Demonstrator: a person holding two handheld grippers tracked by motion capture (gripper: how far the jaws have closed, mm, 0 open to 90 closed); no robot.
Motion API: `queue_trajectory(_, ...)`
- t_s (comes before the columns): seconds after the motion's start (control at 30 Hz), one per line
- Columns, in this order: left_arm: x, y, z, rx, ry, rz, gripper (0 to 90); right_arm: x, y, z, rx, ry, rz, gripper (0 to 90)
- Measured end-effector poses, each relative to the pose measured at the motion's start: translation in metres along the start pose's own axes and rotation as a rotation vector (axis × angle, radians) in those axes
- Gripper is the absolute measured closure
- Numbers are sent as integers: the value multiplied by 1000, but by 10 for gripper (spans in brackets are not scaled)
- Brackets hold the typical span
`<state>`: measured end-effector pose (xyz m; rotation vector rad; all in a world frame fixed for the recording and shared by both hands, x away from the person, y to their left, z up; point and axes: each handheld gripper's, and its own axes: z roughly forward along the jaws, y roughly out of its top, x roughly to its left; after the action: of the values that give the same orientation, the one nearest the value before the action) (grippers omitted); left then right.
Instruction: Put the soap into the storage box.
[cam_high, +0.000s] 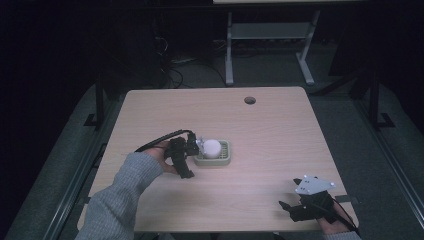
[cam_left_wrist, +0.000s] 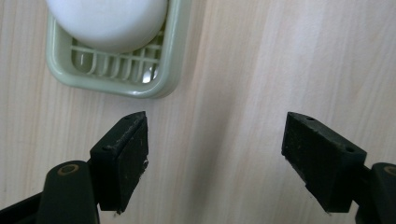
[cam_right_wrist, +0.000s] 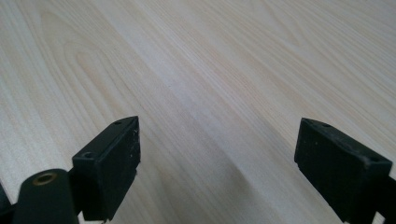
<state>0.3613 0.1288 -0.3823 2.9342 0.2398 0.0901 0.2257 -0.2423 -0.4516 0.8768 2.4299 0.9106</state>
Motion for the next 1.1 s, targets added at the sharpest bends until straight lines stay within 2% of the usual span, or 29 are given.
queue_trajectory(0.3,-11,-10,1,-7,9,5,221,-1,-1,0,6,-6,5,139)
queue_trajectory(0.4,-14,-13,1,-15,11,-9,221,-1,-1,0,8,-5,8,139)
queue_trajectory(1.1,-34,-39,9,-39,19,-28,208,-2,-2,1,14,-15,19,139)
